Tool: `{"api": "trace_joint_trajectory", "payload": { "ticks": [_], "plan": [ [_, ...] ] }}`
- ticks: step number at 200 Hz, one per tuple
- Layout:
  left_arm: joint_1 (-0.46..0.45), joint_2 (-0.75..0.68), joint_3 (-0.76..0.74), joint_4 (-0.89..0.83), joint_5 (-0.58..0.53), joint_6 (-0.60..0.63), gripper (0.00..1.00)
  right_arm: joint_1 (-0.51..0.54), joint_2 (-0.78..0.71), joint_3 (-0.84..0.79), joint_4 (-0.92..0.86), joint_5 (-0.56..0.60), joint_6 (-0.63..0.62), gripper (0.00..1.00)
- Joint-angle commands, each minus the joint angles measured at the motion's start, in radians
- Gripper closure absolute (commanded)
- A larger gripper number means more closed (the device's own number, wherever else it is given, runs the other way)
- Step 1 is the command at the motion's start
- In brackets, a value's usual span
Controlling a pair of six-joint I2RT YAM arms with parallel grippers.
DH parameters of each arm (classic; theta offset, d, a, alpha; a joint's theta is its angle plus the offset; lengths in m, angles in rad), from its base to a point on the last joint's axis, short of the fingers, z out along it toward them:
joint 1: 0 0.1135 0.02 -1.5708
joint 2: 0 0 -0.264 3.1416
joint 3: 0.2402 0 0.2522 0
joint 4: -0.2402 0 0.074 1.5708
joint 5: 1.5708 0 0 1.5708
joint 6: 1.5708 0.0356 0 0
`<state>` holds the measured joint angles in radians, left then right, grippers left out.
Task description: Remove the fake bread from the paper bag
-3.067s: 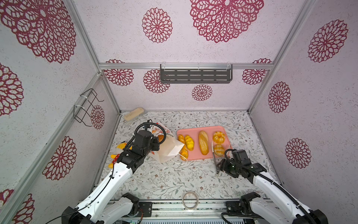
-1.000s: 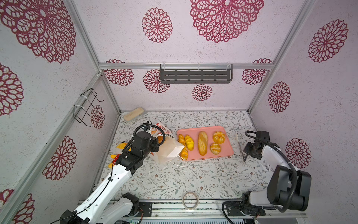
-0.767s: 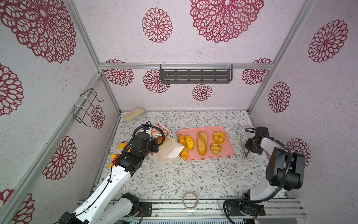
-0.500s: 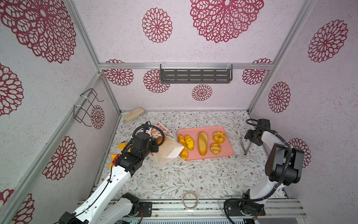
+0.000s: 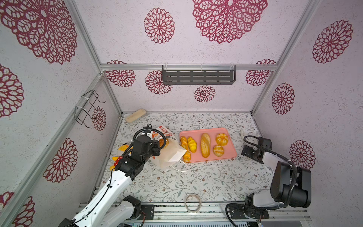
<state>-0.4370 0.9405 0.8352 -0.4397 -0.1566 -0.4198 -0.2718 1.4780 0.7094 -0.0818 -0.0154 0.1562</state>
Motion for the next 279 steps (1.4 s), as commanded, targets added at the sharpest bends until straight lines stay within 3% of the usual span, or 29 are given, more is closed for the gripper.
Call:
{"api": "trace_joint_trajectory", "payload": {
  "ticks": [1,65,103,120,153,183,227,279],
  "plan": [
    [-0.003,-0.018,-0.013,0.011,0.013,0.003,1.00,0.006,0.030,0.014,0.080,0.043,-0.057,0.01],
    [-0.001,-0.022,-0.022,0.029,0.006,0.020,1.00,0.016,0.119,0.014,0.151,0.066,-0.073,0.09],
    [-0.001,-0.013,-0.013,0.029,0.002,0.032,1.00,0.024,0.203,0.085,0.088,0.071,-0.078,0.15],
    [-0.001,-0.009,-0.013,0.029,0.002,0.032,1.00,0.025,0.232,0.110,0.068,0.069,-0.079,0.20],
    [0.001,-0.003,-0.015,0.036,0.002,0.031,1.00,0.051,0.244,0.120,0.037,0.092,-0.096,0.41],
    [0.000,-0.004,-0.015,0.040,0.004,0.031,1.00,0.106,0.157,0.078,0.028,0.153,-0.123,0.73],
    [0.001,-0.003,-0.018,0.056,0.012,0.029,1.00,0.131,-0.083,0.071,-0.120,0.109,-0.013,0.74],
    [0.000,-0.002,-0.013,0.055,0.013,0.044,1.00,0.132,-0.326,0.093,-0.383,-0.122,0.110,0.74]
  ]
}}
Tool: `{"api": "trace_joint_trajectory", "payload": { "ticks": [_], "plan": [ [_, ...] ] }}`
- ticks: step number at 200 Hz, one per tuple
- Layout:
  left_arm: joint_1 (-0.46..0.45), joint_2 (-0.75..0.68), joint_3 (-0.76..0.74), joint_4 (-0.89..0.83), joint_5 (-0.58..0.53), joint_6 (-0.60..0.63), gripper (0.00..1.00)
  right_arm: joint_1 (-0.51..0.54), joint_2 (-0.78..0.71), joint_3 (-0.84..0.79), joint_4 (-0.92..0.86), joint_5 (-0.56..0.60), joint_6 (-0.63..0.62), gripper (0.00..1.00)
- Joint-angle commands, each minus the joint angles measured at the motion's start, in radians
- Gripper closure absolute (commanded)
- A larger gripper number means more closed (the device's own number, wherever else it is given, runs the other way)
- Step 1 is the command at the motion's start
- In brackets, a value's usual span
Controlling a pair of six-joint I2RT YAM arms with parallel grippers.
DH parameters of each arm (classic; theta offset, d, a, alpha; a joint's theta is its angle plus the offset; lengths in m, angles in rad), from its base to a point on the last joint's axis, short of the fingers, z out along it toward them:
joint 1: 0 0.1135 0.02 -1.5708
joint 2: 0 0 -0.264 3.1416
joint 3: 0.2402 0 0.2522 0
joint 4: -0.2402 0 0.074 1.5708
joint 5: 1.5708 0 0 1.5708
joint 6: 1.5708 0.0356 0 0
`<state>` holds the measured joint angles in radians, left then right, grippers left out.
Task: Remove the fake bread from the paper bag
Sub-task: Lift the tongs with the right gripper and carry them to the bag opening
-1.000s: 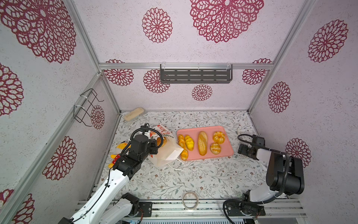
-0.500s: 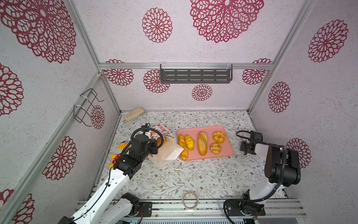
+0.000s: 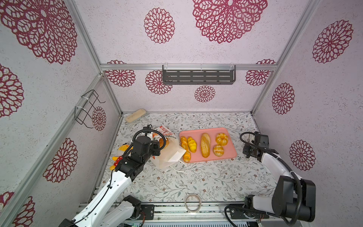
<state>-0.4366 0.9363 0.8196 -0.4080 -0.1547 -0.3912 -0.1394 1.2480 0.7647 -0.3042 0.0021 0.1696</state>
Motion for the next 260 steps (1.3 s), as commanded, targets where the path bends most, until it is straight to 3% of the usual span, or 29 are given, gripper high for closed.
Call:
{"api": "trace_joint_trajectory", "payload": {
  "ticks": [1,50,141,194,260],
  "plan": [
    [0.000,0.002,0.003,0.023,0.011,0.016,1.00,-0.001,-0.099,0.038,-0.167,-0.143,0.100,0.74],
    [0.002,-0.003,0.008,0.015,0.001,0.027,1.00,0.000,-0.220,0.101,-0.397,-0.373,0.199,0.63],
    [0.002,-0.007,0.013,0.012,-0.001,0.022,1.00,0.014,-0.287,0.313,-0.651,-0.532,0.205,0.54],
    [0.002,0.008,0.019,0.008,-0.007,0.045,1.00,0.189,-0.320,0.423,-0.691,-0.536,0.271,0.54],
    [0.002,0.040,0.043,-0.002,-0.007,0.052,1.00,0.373,-0.366,0.436,-0.640,-0.547,0.404,0.53]
  ]
}}
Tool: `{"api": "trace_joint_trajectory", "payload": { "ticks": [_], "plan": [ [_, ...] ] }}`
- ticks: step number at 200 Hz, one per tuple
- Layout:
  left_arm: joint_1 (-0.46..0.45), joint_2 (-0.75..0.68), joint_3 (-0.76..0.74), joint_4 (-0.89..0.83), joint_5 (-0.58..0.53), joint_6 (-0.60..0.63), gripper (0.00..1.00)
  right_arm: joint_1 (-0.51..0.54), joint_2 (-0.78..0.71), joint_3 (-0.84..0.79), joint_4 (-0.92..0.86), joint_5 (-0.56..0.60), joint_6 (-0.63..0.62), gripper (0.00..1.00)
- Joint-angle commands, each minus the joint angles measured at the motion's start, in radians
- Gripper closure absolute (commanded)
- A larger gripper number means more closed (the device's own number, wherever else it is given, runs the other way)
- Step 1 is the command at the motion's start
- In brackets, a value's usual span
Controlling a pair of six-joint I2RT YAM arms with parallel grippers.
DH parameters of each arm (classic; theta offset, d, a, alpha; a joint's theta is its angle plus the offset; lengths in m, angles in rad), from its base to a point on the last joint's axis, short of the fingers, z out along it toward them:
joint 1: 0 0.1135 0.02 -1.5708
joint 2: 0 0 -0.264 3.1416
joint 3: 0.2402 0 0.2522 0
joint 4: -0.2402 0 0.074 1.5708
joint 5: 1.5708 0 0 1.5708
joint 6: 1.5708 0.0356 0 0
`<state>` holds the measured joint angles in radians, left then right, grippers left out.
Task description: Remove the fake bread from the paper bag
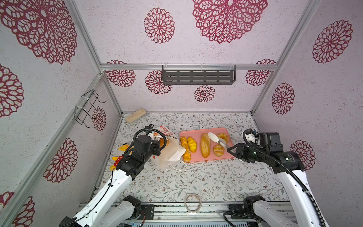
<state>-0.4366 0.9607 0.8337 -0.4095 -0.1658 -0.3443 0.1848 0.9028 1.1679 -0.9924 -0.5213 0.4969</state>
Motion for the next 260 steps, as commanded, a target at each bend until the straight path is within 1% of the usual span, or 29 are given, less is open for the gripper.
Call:
{"api": "trace_joint_trajectory", "payload": {
  "ticks": [1,19,39,68,88,112,133,149,173,187,233,260],
  "plan": [
    [0.002,0.015,0.030,0.000,0.004,0.005,1.00,0.053,-0.021,0.033,0.050,-0.023,0.079,0.53],
    [0.002,0.025,0.037,-0.002,0.005,0.001,1.00,0.115,-0.022,0.042,0.078,-0.014,0.120,0.53],
    [0.002,0.032,0.047,-0.003,0.003,0.001,1.00,0.212,-0.017,0.049,0.113,0.016,0.168,0.54],
    [0.001,0.044,0.060,-0.005,0.007,0.001,1.00,0.378,-0.009,0.028,0.187,0.090,0.243,0.58],
    [0.001,0.054,0.066,-0.009,0.009,0.000,1.00,0.512,0.006,0.005,0.258,0.156,0.295,0.59],
    [0.000,0.060,0.071,-0.018,0.013,-0.001,1.00,0.658,0.050,-0.016,0.362,0.226,0.354,0.60],
    [0.000,0.063,0.074,-0.018,0.015,0.000,1.00,0.746,0.116,-0.025,0.456,0.249,0.374,0.60],
    [0.000,0.063,0.077,-0.020,0.017,0.000,1.00,0.774,0.169,-0.025,0.509,0.254,0.373,0.60],
    [0.000,0.059,0.077,-0.023,0.020,-0.001,1.00,0.778,0.234,-0.013,0.556,0.266,0.356,0.60],
    [0.000,0.057,0.077,-0.026,0.021,-0.002,1.00,0.776,0.273,0.005,0.565,0.285,0.340,0.60],
    [-0.001,0.056,0.075,-0.019,0.029,-0.005,1.00,0.744,0.387,-0.019,0.682,0.311,0.362,0.61],
    [-0.001,0.060,0.074,-0.014,0.035,-0.007,1.00,0.733,0.489,0.038,0.694,0.305,0.328,0.61]
  ]
}}
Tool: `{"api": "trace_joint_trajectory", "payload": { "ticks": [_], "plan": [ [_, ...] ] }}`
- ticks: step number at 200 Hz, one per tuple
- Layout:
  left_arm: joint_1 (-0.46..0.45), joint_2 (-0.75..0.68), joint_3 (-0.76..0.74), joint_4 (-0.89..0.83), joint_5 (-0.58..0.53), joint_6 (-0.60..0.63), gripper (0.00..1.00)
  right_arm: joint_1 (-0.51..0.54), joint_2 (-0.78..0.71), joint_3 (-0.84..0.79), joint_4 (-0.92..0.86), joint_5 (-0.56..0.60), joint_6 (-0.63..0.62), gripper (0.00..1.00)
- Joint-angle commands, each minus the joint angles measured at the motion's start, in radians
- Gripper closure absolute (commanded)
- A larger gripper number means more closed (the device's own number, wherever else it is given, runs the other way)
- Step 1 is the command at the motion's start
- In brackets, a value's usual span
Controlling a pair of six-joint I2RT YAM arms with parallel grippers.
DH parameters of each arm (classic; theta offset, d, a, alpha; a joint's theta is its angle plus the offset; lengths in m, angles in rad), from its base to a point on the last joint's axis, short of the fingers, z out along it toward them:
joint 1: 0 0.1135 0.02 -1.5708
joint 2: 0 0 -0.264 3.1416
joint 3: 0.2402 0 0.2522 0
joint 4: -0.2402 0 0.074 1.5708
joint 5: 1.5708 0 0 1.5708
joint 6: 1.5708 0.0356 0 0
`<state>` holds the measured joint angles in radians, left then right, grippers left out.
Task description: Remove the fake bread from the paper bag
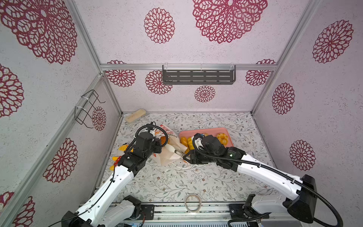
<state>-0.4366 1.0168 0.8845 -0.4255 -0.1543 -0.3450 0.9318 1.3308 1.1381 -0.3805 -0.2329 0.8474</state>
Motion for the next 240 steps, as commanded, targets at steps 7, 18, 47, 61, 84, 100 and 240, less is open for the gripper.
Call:
{"api": "trace_joint_trajectory", "payload": {
  "ticks": [7,18,47,61,84,100,240],
  "plan": [
    [-0.001,0.006,0.025,0.002,0.026,-0.006,1.00,-0.017,0.088,0.087,0.078,0.017,-0.030,0.61],
    [-0.001,0.005,0.024,0.005,0.030,-0.007,1.00,-0.025,0.121,0.109,0.074,0.021,-0.036,0.61],
    [-0.001,0.004,0.019,0.009,0.034,-0.009,1.00,-0.040,0.173,0.141,0.054,0.075,-0.041,0.61],
    [-0.002,0.004,0.017,0.014,0.036,-0.009,1.00,-0.045,0.194,0.149,0.052,0.095,-0.043,0.61],
    [-0.001,0.009,0.011,0.020,0.040,-0.010,1.00,-0.047,0.240,0.182,0.033,0.116,-0.062,0.61],
    [-0.001,0.012,0.008,0.027,0.043,-0.011,1.00,-0.047,0.273,0.204,0.035,0.114,-0.068,0.58],
    [-0.002,0.030,0.011,0.043,0.056,-0.017,1.00,-0.050,0.502,0.354,0.026,0.127,-0.077,0.55]
  ]
}}
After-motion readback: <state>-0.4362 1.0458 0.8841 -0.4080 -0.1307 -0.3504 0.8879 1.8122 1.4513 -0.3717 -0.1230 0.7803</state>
